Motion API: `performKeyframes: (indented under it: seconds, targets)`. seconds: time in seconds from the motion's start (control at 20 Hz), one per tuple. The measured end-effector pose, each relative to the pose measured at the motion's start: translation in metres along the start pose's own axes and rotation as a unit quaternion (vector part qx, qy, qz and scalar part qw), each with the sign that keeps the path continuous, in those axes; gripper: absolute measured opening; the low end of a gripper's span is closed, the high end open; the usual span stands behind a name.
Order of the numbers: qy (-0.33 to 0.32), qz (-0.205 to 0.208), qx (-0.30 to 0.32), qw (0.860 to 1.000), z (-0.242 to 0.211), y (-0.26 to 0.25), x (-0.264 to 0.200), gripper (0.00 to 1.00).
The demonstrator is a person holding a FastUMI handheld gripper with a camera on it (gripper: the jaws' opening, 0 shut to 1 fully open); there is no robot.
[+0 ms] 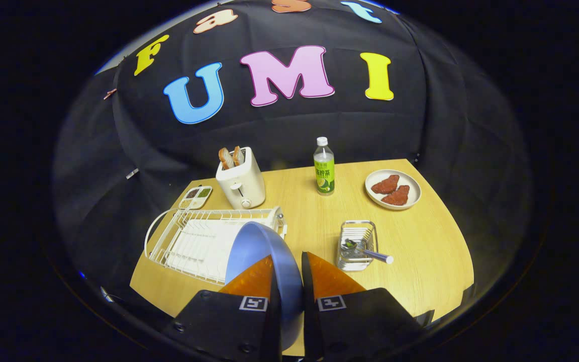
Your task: Take the plate from the dish rack, then take the spoon from the basket and place it into the plate.
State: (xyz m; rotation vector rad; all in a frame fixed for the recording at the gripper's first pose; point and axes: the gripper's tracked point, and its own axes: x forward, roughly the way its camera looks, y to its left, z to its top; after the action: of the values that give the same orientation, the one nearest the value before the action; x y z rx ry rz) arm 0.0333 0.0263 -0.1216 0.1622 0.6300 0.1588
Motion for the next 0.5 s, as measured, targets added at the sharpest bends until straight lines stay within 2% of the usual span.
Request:
performKeyframes:
  seconds: [0.25, 0.5]
  targets:
    - [0.035, 0.002, 0.078, 0.996, -0.052, -0.051, -0.017, 0.21]
    - [0.069, 0.013, 0.112, 0.991, -0.086, -0.09, 0.004, 0.21]
